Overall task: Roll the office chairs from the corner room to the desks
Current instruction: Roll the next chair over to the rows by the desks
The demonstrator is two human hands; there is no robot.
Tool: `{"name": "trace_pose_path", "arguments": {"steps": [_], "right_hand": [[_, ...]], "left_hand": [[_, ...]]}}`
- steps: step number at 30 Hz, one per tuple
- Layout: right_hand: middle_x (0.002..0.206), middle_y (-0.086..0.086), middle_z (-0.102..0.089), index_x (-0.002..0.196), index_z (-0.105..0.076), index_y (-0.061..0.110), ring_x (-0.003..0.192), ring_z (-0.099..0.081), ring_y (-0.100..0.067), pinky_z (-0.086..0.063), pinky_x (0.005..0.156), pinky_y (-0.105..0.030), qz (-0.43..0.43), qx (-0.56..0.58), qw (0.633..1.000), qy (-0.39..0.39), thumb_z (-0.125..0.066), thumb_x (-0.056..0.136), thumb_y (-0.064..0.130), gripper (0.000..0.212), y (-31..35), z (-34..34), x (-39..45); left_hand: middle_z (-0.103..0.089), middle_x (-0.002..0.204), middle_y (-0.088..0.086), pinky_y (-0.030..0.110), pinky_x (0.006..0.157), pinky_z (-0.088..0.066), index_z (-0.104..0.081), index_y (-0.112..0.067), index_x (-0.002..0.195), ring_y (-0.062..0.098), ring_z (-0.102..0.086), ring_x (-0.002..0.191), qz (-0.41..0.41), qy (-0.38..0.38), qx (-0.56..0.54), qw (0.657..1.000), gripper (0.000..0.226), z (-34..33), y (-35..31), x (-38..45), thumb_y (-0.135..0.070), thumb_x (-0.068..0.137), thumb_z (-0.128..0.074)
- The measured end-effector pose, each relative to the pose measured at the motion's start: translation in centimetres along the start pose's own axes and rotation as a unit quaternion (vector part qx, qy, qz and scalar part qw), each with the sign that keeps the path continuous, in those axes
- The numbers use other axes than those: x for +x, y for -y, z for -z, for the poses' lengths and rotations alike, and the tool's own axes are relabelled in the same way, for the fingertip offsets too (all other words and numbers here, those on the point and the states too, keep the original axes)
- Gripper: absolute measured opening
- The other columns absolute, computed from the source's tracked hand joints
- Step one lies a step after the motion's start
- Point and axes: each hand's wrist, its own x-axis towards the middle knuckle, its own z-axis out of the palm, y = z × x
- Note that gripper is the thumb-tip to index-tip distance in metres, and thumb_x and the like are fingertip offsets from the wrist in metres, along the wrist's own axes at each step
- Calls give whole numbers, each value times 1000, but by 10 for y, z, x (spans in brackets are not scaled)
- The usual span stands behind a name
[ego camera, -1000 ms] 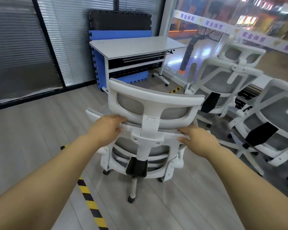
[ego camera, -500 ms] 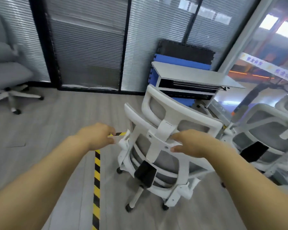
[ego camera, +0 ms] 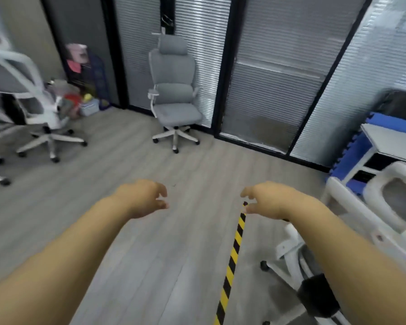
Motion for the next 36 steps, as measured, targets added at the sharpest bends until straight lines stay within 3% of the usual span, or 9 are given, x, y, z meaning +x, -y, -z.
{"name": "trace_pose_path", "arguments": {"steps": [8,17,22,36], "right_hand": [[136,1,-50,139,-40,29,124,-46,-23,-39,97,-36,118,-2,993,-2,-52,91,48,52,197,28,84],[135,3,-50,137,-41,30,111,-50,-20,-42,94,-34,227,-26,974,3,-53,90,50,53,371,70,158],[134,2,-52,136,-43,29,120,-48,-21,-41,95,-35,274,-73,959,-1,-54,89,50,52,453,101,218],[135,4,-51,137,-43,30,121,-48,-20,-42,98,-36,359,-131,924,-36,-55,88,51,54,680,224,402]], "left_hand": [[-56,125,-5,33,89,-44,-53,-32,122,20,-53,112,116,-24,2,993,42,25,189,-82,-55,86,-54],[-59,120,-8,33,87,-45,-56,-32,118,17,-53,110,238,-76,-36,968,38,57,346,-152,-53,86,-55],[-60,118,-8,34,90,-45,-57,-33,117,16,-53,110,293,-93,-57,950,37,73,425,-155,-52,85,-56],[-61,114,-7,32,85,-46,-61,-31,111,18,-54,106,393,-150,-90,903,31,156,659,-107,-48,86,-58]]}}
